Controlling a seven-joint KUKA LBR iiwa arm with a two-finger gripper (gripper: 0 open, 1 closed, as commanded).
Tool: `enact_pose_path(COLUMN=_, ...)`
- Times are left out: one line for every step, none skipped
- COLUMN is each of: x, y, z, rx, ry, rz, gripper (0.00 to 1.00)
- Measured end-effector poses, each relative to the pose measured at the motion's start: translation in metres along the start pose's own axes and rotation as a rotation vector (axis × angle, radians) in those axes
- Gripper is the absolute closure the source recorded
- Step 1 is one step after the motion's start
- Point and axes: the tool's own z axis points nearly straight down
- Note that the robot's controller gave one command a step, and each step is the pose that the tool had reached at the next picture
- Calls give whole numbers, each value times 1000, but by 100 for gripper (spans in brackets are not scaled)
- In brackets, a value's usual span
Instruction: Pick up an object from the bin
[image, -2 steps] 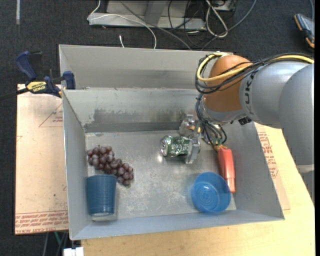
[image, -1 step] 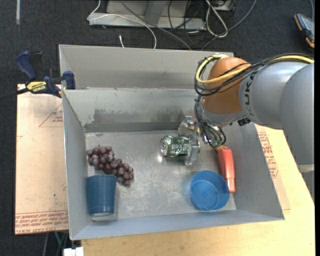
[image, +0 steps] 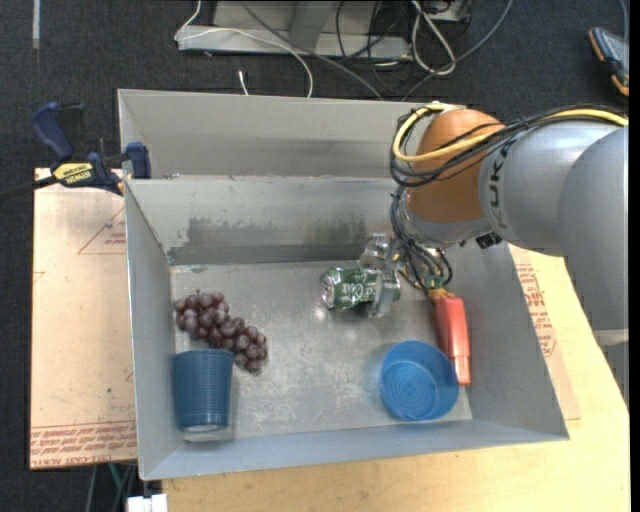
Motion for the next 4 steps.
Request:
enact_pose_path(x=0, y=0, z=0, rx=0, ry=0, rz=0, gripper=100)
enact_pose_path(x=0, y=0, z=-3, rx=0, ry=-2, rz=0, gripper=100)
enact_pose_path(x=2, y=1, z=-21, rx=-1, ry=6, rz=0, gripper=100)
enact_pose_path(x=-1, y=1, z=-62, rx=-1, ry=-2, rz=-1, gripper=100)
